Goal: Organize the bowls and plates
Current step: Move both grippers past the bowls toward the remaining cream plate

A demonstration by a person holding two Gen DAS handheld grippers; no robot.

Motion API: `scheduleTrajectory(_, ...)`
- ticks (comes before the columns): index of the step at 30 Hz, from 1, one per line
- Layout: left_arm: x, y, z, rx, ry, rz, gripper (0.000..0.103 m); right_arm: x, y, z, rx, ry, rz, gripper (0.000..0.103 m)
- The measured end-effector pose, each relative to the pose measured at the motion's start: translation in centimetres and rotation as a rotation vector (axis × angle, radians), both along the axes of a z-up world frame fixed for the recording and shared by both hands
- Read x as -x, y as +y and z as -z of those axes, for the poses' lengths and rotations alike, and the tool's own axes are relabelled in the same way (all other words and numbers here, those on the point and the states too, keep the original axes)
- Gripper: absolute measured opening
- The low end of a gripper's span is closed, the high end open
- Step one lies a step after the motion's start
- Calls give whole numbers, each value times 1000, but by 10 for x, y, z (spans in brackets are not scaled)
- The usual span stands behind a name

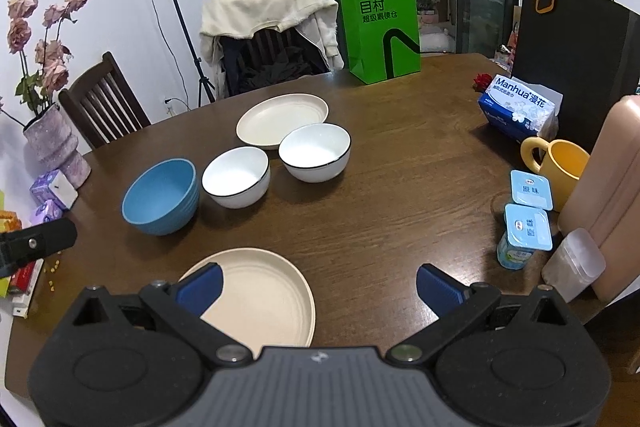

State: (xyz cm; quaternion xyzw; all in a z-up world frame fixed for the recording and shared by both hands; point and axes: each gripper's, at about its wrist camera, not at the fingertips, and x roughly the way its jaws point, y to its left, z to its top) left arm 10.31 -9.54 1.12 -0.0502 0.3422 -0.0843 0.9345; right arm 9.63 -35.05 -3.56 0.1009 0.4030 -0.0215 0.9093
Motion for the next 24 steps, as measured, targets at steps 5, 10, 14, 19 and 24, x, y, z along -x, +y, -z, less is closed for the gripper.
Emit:
scheduleTrajectory(5, -22, 1, -6, 0, 5, 2, 103, -19, -1, -6, -16, 3, 5, 103)
scheduleTrajectory(10, -47, 2, -12, 2, 7, 3, 103, -42, -3, -11, -14, 8, 7, 103)
scheduleTrajectory(14, -69, 2, -15, -2, 11, 9, 103, -61, -2, -14, -11, 15, 6, 103)
scheduleTrajectory(19, -95, 2, -17, -4, 12, 19, 103, -86, 1, -17, -6, 11, -2, 103)
scheduleTrajectory(24, -121, 2, -17, -4, 22, 37, 103, -111, 5, -20, -2, 17, -7, 103)
